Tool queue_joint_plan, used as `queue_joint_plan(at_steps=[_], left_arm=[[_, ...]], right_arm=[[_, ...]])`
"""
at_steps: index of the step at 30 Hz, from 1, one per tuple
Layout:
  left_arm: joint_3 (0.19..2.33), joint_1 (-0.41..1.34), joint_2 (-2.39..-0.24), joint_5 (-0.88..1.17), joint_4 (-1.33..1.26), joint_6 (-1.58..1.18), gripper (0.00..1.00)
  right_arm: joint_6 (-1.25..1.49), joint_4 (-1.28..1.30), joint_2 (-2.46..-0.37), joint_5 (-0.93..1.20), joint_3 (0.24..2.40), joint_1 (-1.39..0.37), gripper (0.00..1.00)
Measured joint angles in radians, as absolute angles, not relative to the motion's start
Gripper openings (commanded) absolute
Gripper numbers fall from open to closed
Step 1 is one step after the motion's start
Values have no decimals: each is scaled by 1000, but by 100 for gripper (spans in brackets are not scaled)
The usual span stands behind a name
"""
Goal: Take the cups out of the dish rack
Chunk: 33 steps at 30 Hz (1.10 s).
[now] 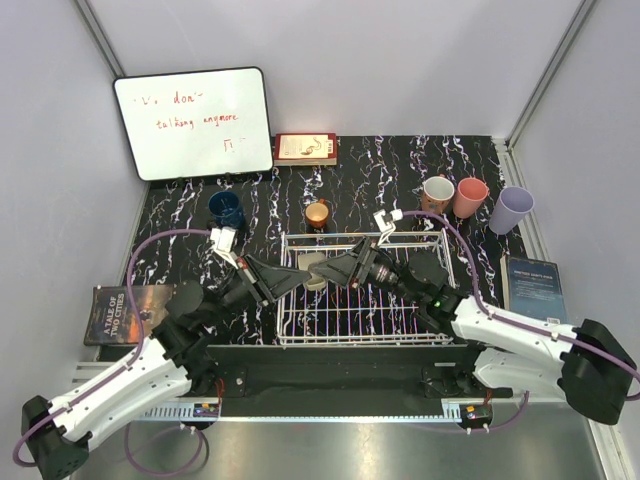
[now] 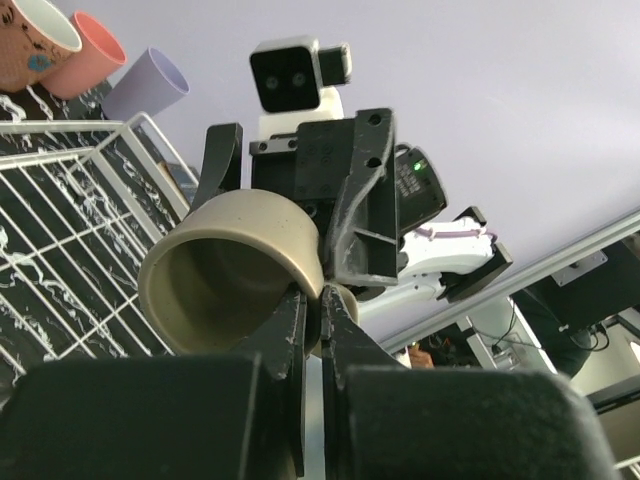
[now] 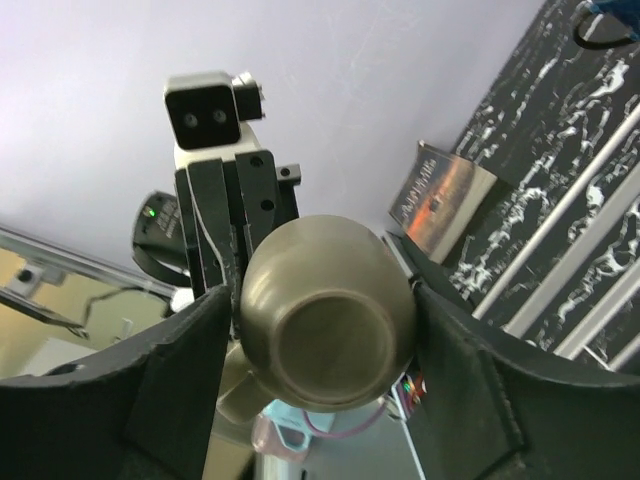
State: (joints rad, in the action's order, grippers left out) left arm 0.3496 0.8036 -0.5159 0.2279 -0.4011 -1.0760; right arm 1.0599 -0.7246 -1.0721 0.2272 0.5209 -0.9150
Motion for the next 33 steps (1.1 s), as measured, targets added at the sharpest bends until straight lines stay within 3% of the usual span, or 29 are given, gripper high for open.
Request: queue_joint_plan(at_steps=[12,19,26,33], left_arm=[[380,815,-519,232,-318,-1046,0],[464,807,-524,159,-95,-929,0],[682,807,-605,11,157,-743,0],[1043,805,-954,-270,428,-555,0]], right_arm=[[964,-488,-971,210,564,-934,98],[904,-288,-821,27,596,-936,97],[835,-63,-758,-175,636,-936,92],[810,92,-822,-234,635,-936,91]])
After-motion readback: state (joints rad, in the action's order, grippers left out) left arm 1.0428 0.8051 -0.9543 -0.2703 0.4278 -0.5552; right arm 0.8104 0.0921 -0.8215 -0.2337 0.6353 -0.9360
